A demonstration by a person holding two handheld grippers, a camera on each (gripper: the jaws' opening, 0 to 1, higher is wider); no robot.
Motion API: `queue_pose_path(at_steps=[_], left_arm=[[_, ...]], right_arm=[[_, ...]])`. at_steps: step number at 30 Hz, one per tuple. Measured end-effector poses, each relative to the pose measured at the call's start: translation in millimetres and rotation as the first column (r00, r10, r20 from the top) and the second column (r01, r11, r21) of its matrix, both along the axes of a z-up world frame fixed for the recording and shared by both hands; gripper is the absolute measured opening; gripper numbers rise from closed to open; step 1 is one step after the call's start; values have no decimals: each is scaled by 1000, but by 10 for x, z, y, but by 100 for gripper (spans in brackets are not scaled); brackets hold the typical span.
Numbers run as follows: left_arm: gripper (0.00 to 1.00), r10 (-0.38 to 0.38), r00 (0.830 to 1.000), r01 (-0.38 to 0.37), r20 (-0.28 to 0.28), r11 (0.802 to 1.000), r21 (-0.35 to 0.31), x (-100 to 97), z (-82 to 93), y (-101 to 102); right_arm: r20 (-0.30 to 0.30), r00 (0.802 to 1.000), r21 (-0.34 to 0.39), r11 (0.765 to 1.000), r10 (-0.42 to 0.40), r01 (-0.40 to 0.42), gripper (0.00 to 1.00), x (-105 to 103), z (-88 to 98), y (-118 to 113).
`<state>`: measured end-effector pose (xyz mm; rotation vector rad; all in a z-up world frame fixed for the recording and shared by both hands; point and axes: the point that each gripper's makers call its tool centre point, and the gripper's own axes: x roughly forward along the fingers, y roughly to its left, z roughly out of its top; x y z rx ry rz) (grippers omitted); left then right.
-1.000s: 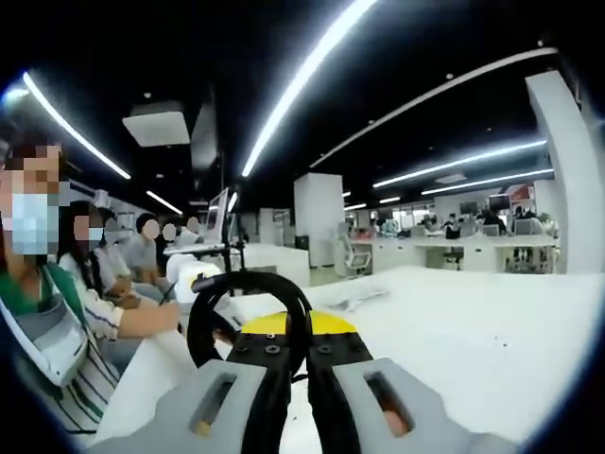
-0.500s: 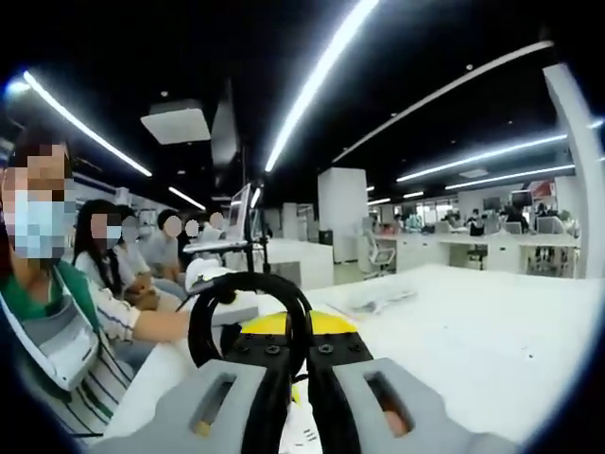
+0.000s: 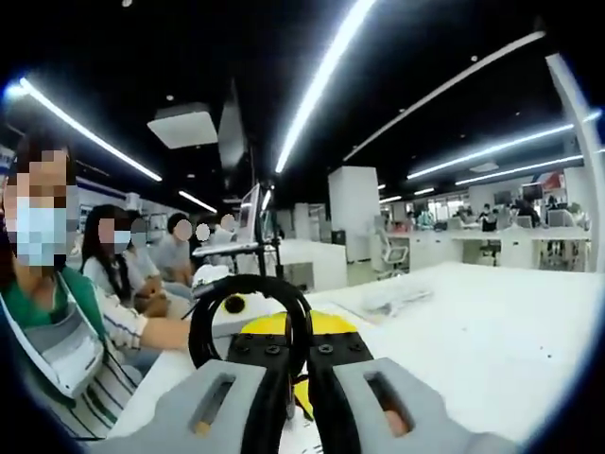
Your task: Straighten the power strip on the desk, plug the charger into it
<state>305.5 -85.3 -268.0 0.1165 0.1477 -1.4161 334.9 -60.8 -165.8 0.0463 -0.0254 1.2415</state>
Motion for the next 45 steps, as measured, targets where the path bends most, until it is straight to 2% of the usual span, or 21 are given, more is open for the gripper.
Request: queue_pose_path(at_steps=[7,11,15,18,28,36,45], left_arm=[[31,15,1000,-15,-14,999,-33,-1,77,-15],[31,51,999,-51,-11,998,-48,23,122,-27],[30,77,997,-77,-11,996,-34,31,107,-55],[30,106,994,-107,-27,994,-33,58,105,-80],[29,205,978,-205,42,979,-2,182,92,-80],[29,245,969,-245,24,970,-8,290,77,-59],[29,265,964,-264,8,964,-24,313,71,-62]], right_arm=[[4,1000,31,1000,4,-4,3,-8,61,30],[27,1000,89,996,-12,10,3,-39,101,-5],[15,1000,115,993,-25,23,3,-24,74,-45],[9,999,122,991,-52,51,4,-10,68,-58],[39,994,134,986,-106,99,4,50,73,-91],[39,992,146,983,-116,109,5,145,54,-82],[37,992,155,981,-123,116,5,191,56,-115]])
